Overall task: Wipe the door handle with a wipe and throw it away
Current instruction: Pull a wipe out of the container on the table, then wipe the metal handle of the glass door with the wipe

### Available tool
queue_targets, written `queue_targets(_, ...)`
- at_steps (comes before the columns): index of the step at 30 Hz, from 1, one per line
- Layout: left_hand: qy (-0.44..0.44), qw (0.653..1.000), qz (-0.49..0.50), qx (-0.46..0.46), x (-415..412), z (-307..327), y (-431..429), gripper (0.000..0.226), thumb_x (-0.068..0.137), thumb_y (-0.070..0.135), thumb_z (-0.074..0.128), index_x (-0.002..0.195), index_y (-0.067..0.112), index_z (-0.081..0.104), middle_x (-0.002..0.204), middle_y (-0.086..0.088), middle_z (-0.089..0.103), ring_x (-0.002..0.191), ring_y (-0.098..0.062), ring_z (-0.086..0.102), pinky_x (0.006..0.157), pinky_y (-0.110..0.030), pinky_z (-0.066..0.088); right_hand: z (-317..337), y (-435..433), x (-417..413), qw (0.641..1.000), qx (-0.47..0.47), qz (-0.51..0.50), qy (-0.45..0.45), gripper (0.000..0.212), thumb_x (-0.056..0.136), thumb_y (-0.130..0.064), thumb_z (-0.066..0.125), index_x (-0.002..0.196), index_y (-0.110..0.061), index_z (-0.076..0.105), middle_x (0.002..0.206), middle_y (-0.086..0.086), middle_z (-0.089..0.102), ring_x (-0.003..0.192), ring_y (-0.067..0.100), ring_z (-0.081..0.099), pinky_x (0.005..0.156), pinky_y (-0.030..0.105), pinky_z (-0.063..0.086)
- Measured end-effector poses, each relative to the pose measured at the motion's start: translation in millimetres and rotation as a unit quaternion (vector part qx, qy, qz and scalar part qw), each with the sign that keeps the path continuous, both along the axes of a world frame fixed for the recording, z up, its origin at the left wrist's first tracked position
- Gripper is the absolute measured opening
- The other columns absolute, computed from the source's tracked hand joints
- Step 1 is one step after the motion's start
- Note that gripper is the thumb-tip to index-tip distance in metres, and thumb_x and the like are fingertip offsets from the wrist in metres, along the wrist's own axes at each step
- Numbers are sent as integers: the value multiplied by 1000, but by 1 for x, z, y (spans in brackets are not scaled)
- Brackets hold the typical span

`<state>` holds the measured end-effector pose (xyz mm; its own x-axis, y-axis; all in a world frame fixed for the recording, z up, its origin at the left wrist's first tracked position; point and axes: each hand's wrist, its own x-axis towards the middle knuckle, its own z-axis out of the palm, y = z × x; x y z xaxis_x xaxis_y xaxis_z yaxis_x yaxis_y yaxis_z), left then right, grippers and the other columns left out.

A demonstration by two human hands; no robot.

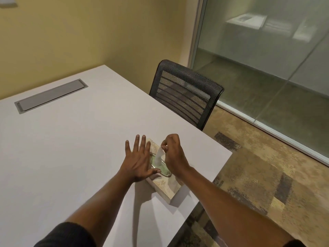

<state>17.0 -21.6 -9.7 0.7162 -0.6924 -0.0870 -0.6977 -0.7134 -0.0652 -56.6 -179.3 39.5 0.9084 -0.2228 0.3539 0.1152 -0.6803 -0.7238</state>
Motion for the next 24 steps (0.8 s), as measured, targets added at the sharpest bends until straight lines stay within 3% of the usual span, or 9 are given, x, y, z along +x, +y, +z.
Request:
queue_targets(3, -4, 1000, -24, -17, -1, 17, -6, 117, 77, 92, 6, 152, 4, 19, 161, -21, 3, 147, -41, -8, 112, -70, 2, 22, -5, -5, 999, 27, -14, -13, 8, 90, 0, 43, 87, -6, 48, 96, 5, 41, 73, 8, 45, 65, 23, 46)
queue_targets(6, 12, 997, -59, -57, -6, 44, -20, 115, 75, 91, -3, 153, 10, 19, 162, -15, 4, 149, -36, -8, 115, -66, -2, 49, -12, -15, 999, 27, -27, -22, 16, 88, -17, 40, 91, -4, 49, 98, 11, 46, 76, 16, 48, 65, 23, 48)
queue_targets(8, 12, 991, -80, -107, -12, 65, -29, 109, 78, 87, -3, 150, 11, 31, 161, -15, 17, 150, -36, 1, 116, -65, 1, 66, -18, -24, 999, 21, -35, -19, 21, 88, -24, 40, 94, -7, 50, 97, 11, 49, 77, 14, 48, 65, 18, 48)
queue_targets(11, 7, 978, -115, -172, -24, 93, -44, 99, 88, 78, 2, 136, 7, 50, 151, -18, 39, 147, -38, 17, 115, -67, 12, 86, -31, -42, 998, 45, -43, -13, 12, 93, -19, 42, 96, -11, 49, 92, 6, 50, 75, 10, 48, 63, 15, 44)
queue_targets(16, -4, 957, -154, -246, -62, 141, -96, 78, 96, 66, 9, 121, 12, 61, 145, -13, 48, 147, -31, 21, 117, -60, 13, 128, -60, -99, 991, 77, -102, -30, 8, 100, -12, 42, 95, -16, 47, 85, 3, 56, 67, 2, 51, 57, 7, 41)
queue_targets(21, -71, 918, -288, -263, -132, 194, -154, 29, 90, 27, 53, 109, 7, 64, 132, -18, 58, 141, -38, 32, 114, -64, 22, 168, -92, -192, 978, 59, -194, -57, 7, 97, -6, 46, 94, -7, 52, 82, 7, 59, 65, 1, 51, 58, 8, 40)
queue_targets(24, -54, 894, -350, -274, -194, 221, -187, 30, 92, 27, 46, 97, 6, 67, 123, -19, 62, 138, -42, 37, 109, -67, 29, 189, -110, -268, 960, 57, -263, -77, 5, 94, 0, 49, 92, -3, 54, 79, 7, 58, 63, 11, 50, 57, 9, 39)
